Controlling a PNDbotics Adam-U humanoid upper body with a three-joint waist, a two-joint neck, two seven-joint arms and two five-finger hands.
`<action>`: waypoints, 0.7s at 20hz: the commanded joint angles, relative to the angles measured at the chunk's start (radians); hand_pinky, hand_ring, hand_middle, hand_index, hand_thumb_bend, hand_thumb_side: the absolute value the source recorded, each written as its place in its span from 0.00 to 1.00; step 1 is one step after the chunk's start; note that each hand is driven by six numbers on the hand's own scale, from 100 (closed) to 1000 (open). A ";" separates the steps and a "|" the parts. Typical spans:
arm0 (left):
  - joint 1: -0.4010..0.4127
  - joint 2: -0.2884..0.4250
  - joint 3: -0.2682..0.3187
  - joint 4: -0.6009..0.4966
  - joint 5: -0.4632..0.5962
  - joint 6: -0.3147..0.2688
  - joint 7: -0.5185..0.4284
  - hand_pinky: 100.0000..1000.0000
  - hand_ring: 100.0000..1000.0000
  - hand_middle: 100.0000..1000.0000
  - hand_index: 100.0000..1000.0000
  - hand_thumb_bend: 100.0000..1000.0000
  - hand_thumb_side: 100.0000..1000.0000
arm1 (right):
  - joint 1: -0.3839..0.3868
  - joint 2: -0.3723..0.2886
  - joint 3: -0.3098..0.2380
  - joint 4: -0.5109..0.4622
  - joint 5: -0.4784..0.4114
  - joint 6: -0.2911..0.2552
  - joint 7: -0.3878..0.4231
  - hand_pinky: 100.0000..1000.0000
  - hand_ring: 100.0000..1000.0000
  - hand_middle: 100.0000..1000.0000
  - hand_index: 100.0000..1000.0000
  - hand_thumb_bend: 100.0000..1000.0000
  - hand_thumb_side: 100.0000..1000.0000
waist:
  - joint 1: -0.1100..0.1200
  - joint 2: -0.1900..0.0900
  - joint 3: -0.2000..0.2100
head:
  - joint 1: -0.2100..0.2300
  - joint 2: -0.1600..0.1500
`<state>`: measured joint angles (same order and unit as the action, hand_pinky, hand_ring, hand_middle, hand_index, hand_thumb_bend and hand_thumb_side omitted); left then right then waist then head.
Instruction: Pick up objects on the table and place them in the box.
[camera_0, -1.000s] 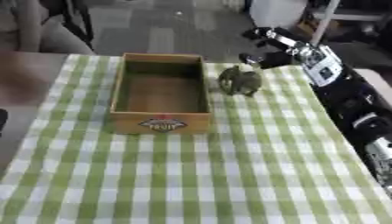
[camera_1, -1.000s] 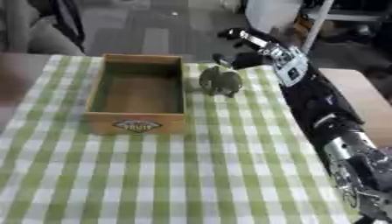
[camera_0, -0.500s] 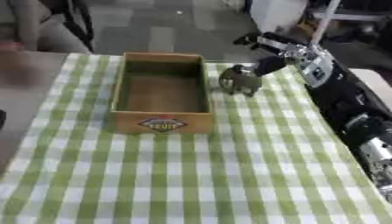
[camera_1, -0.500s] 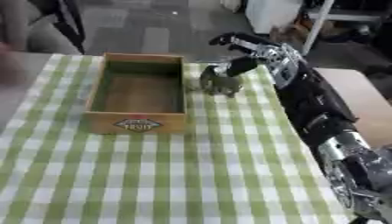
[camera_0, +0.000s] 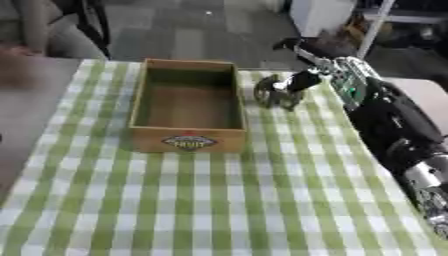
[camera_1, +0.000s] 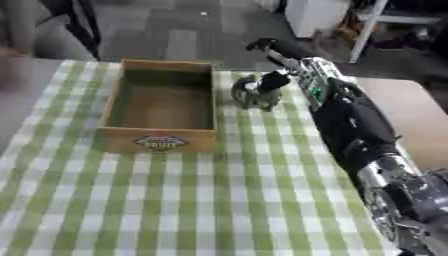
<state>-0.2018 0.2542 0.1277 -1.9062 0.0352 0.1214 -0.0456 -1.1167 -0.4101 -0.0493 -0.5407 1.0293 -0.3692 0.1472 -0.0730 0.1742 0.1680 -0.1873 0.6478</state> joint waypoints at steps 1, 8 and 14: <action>-0.012 0.014 0.000 -0.013 -0.002 -0.003 -0.005 0.42 0.46 0.36 0.39 0.54 0.25 | -0.014 -0.038 -0.010 0.005 0.031 0.016 -0.035 0.94 0.98 0.92 0.94 0.38 0.45 | 0.008 -0.011 0.003 | -0.007 -0.012; -0.014 0.012 0.000 -0.012 -0.001 -0.006 -0.007 0.42 0.46 0.36 0.39 0.54 0.25 | -0.001 -0.038 -0.009 0.037 0.048 0.020 -0.042 0.94 0.98 0.90 0.93 0.38 0.46 | 0.015 -0.005 0.005 | -0.006 -0.013; -0.015 0.012 -0.002 -0.011 -0.001 -0.008 -0.010 0.42 0.46 0.36 0.38 0.54 0.25 | 0.008 -0.039 -0.009 0.058 0.058 0.027 -0.044 0.93 0.97 0.89 0.93 0.38 0.47 | 0.017 -0.004 0.004 | -0.005 -0.016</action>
<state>-0.2037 0.2542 0.1272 -1.9062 0.0352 0.1150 -0.0520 -1.0909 -0.4175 -0.0545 -0.4776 1.0811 -0.3457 0.1073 -0.0624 0.1848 0.1723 -0.1920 0.6441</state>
